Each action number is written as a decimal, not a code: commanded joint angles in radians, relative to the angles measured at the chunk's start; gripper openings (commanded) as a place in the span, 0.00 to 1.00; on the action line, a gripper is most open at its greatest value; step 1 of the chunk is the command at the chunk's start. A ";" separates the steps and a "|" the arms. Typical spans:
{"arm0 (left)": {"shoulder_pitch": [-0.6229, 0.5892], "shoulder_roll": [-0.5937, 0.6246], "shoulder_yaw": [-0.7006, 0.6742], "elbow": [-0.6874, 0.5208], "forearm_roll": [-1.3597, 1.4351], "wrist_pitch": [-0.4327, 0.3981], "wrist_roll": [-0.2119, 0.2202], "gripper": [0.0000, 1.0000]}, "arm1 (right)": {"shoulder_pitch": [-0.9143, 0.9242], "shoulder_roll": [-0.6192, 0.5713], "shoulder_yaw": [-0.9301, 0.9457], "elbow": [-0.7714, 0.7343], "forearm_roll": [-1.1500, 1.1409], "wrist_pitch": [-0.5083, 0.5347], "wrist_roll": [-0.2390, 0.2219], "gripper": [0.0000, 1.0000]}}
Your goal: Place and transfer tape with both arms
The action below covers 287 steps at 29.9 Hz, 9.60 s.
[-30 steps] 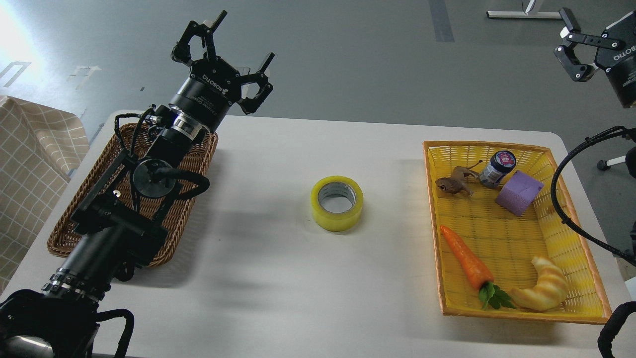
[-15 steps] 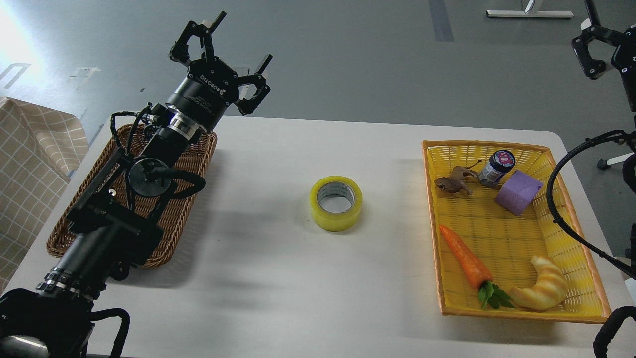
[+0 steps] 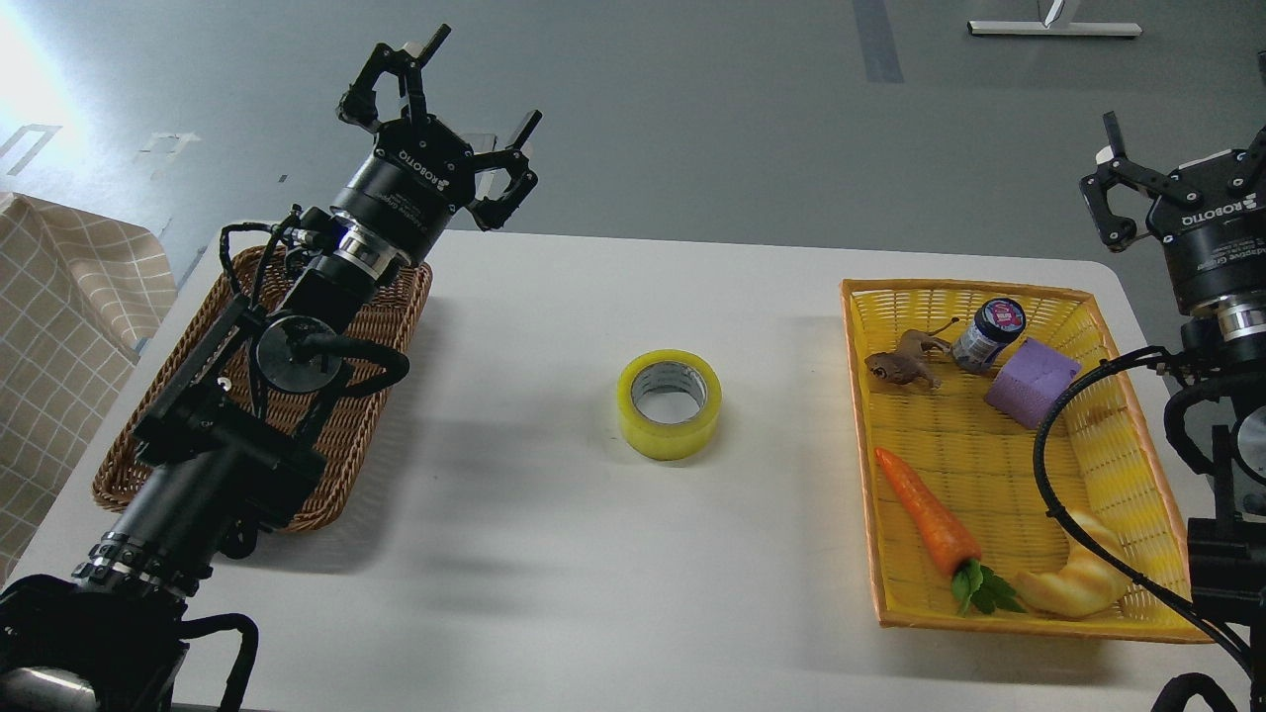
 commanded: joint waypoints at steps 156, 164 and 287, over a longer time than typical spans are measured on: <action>-0.616 0.098 1.071 0.172 1.238 0.075 0.089 0.00 | -0.145 0.067 -0.077 0.042 0.013 0.000 -0.016 0.98; -0.657 0.232 1.077 0.161 1.238 0.076 0.050 0.00 | -0.142 0.067 -0.076 0.042 0.013 0.000 -0.016 0.98; -0.588 0.557 0.988 0.106 0.574 0.197 0.016 0.93 | -0.125 0.073 -0.076 0.016 0.014 0.000 -0.016 0.99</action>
